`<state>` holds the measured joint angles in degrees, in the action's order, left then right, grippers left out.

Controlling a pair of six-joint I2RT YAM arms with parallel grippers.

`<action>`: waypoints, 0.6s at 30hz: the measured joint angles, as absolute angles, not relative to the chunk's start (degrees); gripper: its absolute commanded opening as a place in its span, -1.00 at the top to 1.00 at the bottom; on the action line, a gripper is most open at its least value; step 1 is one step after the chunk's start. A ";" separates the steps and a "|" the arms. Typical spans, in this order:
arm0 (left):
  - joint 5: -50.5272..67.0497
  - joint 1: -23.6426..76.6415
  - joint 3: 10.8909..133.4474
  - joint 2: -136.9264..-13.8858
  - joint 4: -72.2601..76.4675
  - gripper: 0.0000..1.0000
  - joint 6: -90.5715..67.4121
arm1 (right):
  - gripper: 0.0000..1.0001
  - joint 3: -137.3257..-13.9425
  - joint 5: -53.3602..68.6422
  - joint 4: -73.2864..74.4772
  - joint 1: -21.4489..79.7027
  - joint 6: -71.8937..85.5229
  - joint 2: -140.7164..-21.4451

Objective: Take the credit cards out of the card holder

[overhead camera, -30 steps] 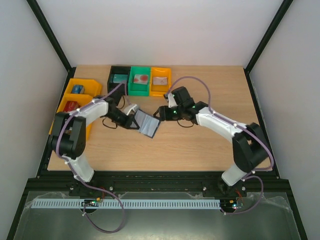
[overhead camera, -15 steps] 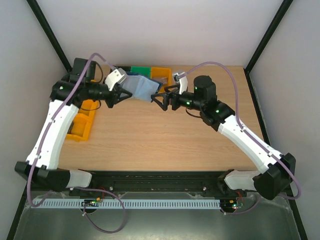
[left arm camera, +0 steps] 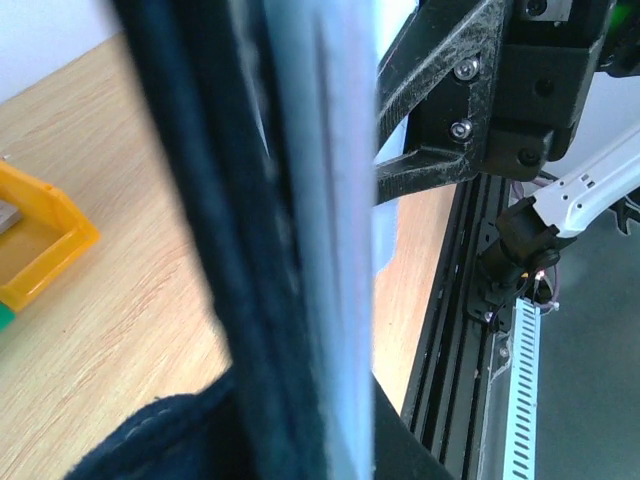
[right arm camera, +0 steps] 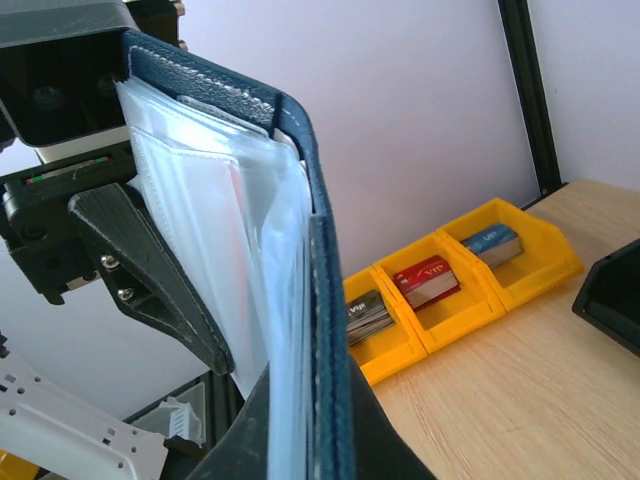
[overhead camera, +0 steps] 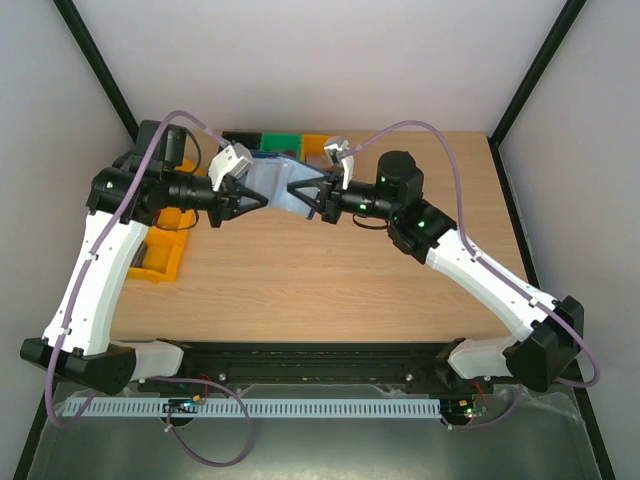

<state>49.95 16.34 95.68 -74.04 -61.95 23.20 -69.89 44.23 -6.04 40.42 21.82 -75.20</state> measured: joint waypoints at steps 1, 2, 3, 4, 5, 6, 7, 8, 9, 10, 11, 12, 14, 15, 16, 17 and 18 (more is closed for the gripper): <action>50.09 16.32 95.88 -74.02 -62.06 0.33 23.22 | 0.97 -69.89 44.21 -6.37 40.51 21.71 -75.11; 50.13 16.25 95.94 -73.97 -62.13 0.15 23.57 | 0.97 -69.89 44.21 -6.44 40.53 21.63 -74.96; 50.39 16.12 95.96 -73.89 -62.11 0.03 23.59 | 0.97 -69.89 44.21 -6.46 40.51 21.39 -74.81; 50.78 15.92 96.05 -73.71 -62.28 -0.02 23.70 | 0.97 -69.87 44.18 -6.37 40.42 21.02 -74.56; 50.94 15.55 96.18 -73.45 -62.46 -0.05 24.01 | 0.97 -69.87 44.25 -6.20 40.23 20.62 -74.32; 51.13 14.94 96.60 -73.17 -62.83 -0.10 23.86 | 0.97 -69.87 44.49 -5.85 39.97 19.99 -73.97; 51.31 13.87 97.17 -72.73 -62.96 -0.11 23.88 | 0.97 -69.87 44.86 -5.37 39.66 19.29 -73.63; 51.29 12.64 97.73 -72.34 -62.98 -0.12 23.99 | 0.97 -69.87 45.34 -4.73 39.33 18.44 -73.19; 51.31 11.27 98.45 -71.77 -63.02 -0.13 24.03 | 0.97 -69.87 45.98 -3.99 39.11 17.61 -72.69; 51.24 10.35 98.98 -71.26 -63.07 -0.13 24.21 | 0.97 -69.91 46.63 -3.22 38.94 16.80 -72.34; 51.13 9.47 99.50 -70.74 -63.22 -0.13 24.36 | 0.97 -69.95 47.20 -2.63 38.81 16.12 -72.10; 51.05 8.91 99.88 -70.17 -63.35 -0.13 24.53 | 0.97 -70.17 47.92 -1.80 38.63 15.38 -71.99; 50.89 8.49 100.27 -69.32 -63.61 -0.14 24.73 | 0.97 -70.89 49.01 -0.16 38.61 14.04 -72.03; 50.68 8.32 100.31 -68.95 -63.61 -0.18 24.69 | 0.97 -71.11 49.34 0.38 38.61 13.65 -72.03; 50.48 8.32 100.31 -68.77 -63.57 -0.22 24.56 | 0.97 -71.55 49.65 1.15 38.61 13.26 -72.03; 50.43 8.32 100.31 -68.73 -63.48 -0.28 24.23 | 0.97 -71.79 49.82 1.41 38.61 13.02 -72.05; 50.50 8.32 100.20 -68.75 -63.29 -0.36 23.97 | 0.97 -71.90 50.06 1.48 38.61 12.97 -72.05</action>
<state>50.50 8.32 100.20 -68.75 -63.29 23.97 -71.90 50.06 1.48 38.61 12.97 -72.05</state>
